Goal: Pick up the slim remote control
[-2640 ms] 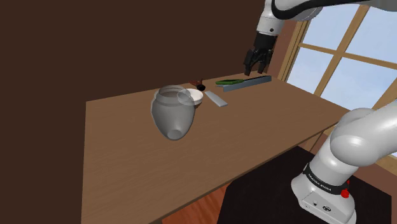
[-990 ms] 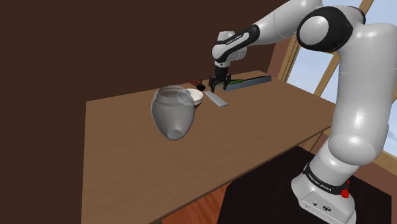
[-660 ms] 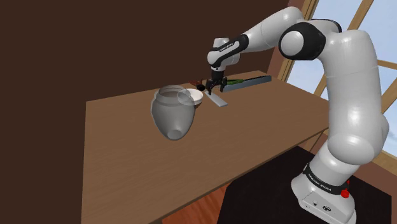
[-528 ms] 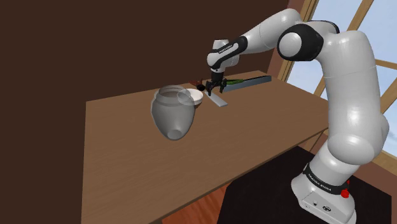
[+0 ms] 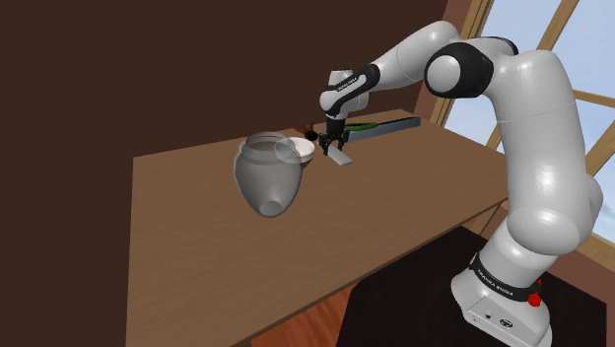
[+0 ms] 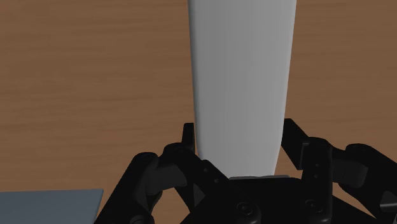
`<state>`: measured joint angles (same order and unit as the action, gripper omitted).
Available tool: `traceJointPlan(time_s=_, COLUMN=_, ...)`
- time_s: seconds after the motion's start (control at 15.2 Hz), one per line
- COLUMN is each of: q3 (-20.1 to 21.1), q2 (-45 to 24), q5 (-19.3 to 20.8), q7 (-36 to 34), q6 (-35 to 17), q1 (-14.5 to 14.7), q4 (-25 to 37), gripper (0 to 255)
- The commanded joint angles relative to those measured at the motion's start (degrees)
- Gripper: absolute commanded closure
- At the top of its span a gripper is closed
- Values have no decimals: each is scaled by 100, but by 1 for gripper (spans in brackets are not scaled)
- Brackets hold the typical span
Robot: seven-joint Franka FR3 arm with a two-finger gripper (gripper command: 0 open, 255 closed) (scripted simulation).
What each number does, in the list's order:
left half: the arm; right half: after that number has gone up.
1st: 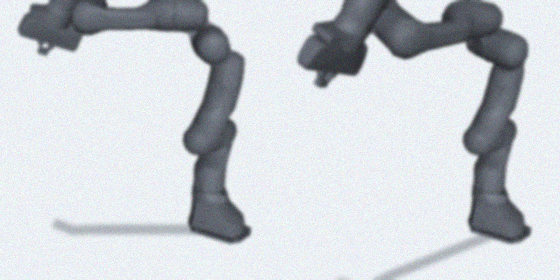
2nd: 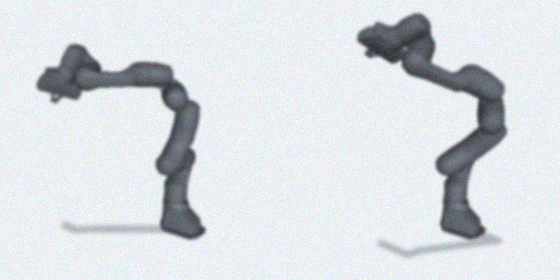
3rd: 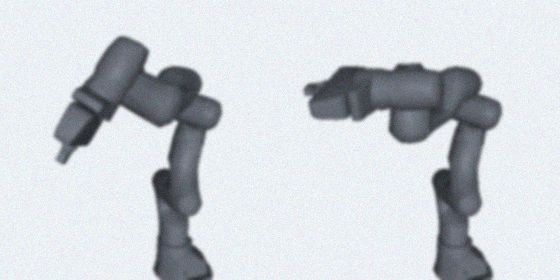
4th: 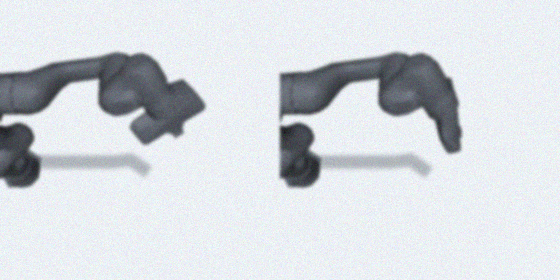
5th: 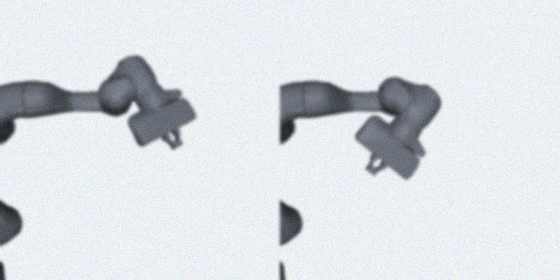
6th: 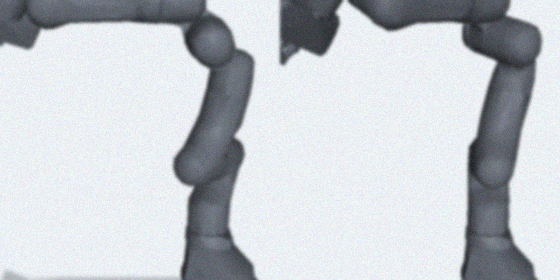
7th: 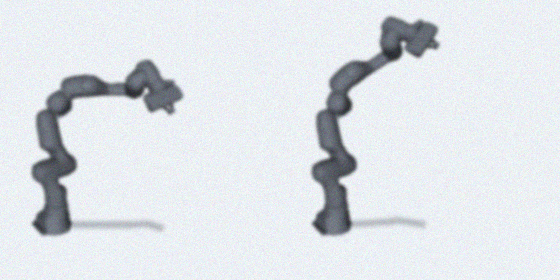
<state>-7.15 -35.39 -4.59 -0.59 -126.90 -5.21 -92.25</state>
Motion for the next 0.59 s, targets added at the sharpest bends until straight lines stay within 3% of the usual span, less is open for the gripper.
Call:
traceJointPlan(time_s=0.0, q3=0, q2=-5, q5=0, q7=1, q6=-7, q1=0, q4=-5, gripper=255)
traceJointPlan(time_s=0.53, q3=-3, q2=19, q5=4, q7=-2, q6=50, q1=1, q4=28, gripper=255)
